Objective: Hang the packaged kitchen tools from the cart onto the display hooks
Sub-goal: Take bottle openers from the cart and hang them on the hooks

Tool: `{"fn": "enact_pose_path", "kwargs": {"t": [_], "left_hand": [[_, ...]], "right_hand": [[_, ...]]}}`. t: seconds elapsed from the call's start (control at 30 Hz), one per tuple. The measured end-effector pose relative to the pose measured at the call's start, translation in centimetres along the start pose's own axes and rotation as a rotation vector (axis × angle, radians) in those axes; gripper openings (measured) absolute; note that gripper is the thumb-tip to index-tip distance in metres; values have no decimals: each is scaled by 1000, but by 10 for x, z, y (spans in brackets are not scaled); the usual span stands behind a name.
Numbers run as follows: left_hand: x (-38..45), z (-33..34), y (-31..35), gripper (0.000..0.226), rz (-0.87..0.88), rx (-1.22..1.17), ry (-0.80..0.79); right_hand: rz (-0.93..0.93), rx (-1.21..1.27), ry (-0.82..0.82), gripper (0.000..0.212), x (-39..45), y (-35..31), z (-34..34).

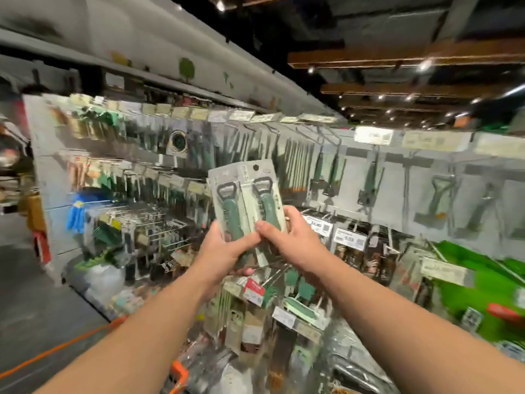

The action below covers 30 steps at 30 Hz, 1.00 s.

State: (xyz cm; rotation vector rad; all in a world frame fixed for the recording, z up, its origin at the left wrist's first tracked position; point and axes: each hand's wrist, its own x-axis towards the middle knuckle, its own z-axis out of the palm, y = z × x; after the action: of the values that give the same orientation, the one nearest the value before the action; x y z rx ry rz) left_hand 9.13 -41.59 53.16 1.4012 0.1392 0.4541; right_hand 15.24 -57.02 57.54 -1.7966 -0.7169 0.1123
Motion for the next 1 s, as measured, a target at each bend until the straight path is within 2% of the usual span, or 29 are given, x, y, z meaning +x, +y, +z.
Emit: {"fn": "enact_pose_path", "kwargs": {"t": [0.07,0.1,0.2,0.3,0.4,0.53,0.77,1.0], "left_hand": [[4,35,-1,45,19,3,-34],[4,55,-2,46,22,2,-56],[2,113,-3,44,31,-3,-140],[-5,166,-5,48,21,-3,-216],[-12,211,-9,62,3,7,-298],[-16,257,-13,50,17,77,-350],[-6,313,-24,50,11,117,-411],[-2,376,-30,49,47,163,-455]], "right_hand": [[-8,-37,72,38,-11,4,-34],[-11,-72,120,41,-19,3,-50],[-3,-160,260,74,-40,12,-99],[3,-163,343,74,-65,21,-145],[10,-183,429,70,-91,30,-187],[86,-244,623,72,-120,44,-245],[304,-273,873,63,-173,71,-341],[347,-388,971,72,-212,90,-405]]}}
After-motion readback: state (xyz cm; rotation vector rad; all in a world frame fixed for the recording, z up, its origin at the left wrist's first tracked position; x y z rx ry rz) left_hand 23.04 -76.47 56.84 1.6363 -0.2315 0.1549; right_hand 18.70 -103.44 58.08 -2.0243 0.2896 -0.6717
